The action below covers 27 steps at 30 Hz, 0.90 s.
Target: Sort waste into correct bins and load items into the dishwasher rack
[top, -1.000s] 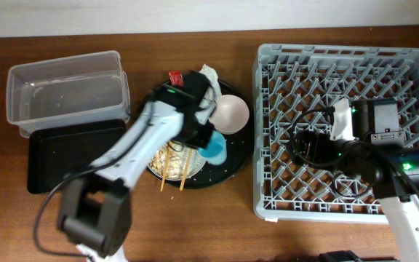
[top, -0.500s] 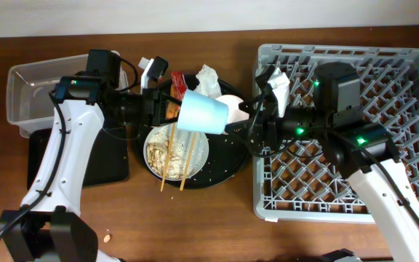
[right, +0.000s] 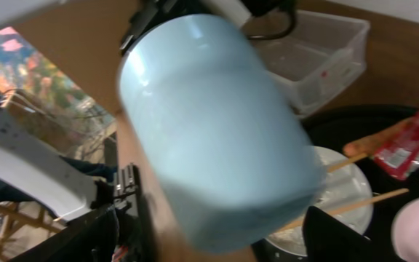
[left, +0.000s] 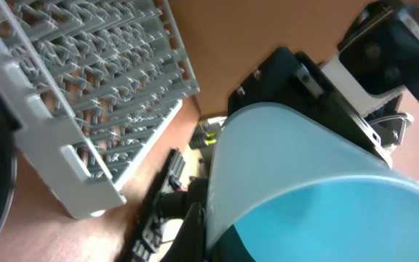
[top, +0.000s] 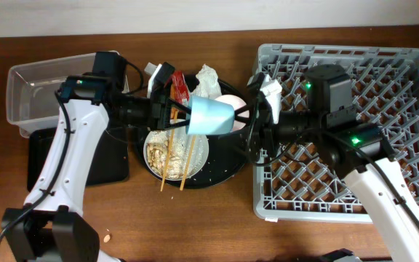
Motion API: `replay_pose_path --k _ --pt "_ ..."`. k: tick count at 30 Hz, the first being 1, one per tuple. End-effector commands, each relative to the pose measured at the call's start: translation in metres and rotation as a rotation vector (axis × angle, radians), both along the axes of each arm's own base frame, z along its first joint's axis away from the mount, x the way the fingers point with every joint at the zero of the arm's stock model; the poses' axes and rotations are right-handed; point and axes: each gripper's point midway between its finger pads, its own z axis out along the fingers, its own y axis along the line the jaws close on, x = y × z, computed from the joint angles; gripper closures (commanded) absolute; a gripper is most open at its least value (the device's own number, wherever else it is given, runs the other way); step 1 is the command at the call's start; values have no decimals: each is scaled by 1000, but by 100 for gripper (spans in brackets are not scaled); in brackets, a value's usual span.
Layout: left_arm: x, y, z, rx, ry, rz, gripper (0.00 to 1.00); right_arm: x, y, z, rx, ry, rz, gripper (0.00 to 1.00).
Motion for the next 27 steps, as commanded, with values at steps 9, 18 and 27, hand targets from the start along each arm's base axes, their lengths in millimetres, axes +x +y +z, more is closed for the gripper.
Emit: replay_pose_path --k 9,18,27 --pt "-17 -16 23 -102 -18 -69 100 -9 1 3 46 -1 92 19" --pt "-22 -21 31 -148 -6 -93 100 -26 10 34 181 -81 244 34" --pt "0 1 -45 320 -91 1 1 5 -98 22 -62 76 -476 53"
